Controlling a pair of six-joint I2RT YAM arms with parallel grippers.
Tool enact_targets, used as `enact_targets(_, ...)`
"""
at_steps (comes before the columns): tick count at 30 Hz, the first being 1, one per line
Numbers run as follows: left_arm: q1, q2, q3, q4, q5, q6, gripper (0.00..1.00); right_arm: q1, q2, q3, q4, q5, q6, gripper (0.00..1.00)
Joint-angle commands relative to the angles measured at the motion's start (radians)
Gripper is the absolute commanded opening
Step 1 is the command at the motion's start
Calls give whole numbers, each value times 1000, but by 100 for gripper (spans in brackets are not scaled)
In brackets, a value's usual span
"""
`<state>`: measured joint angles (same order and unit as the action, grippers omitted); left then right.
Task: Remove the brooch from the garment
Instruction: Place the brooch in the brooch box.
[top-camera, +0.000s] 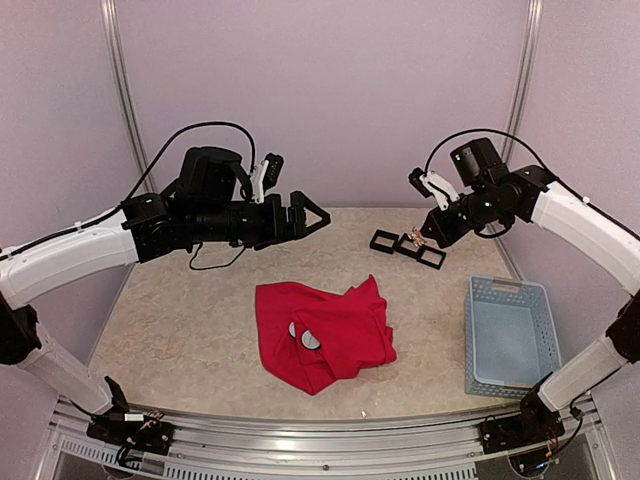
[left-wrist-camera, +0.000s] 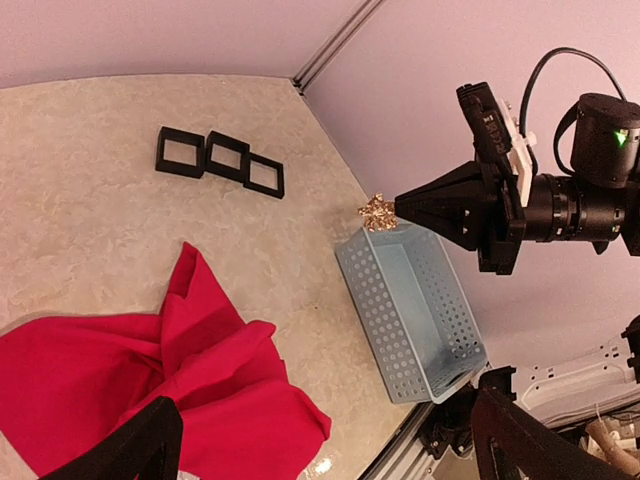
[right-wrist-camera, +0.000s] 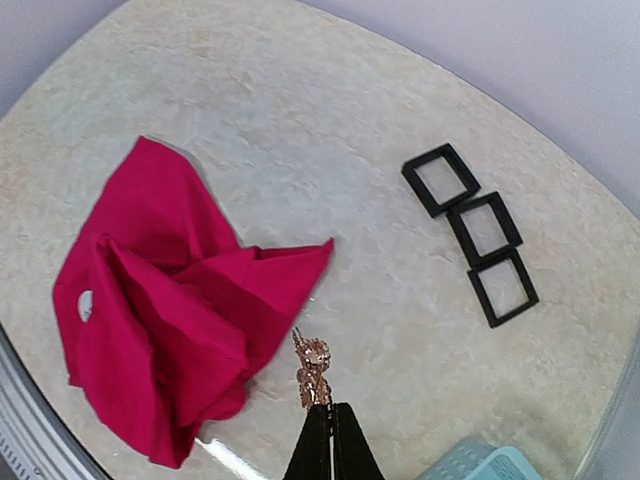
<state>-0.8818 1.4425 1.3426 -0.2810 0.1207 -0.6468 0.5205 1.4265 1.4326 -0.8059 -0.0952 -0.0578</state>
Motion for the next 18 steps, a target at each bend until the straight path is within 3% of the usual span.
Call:
enact_targets(1,12,-7,-17,-87,-75,-23,99,-19,73,25,-53,265,-70,0)
enact_targets(6,23,-36,-42,-112,-117,-42,99,-43,170,45,2,367,-82,0)
enact_targets(18,121,-168,-188,-128,-192,-47,99,-138,438,200,24,419,-133,0)
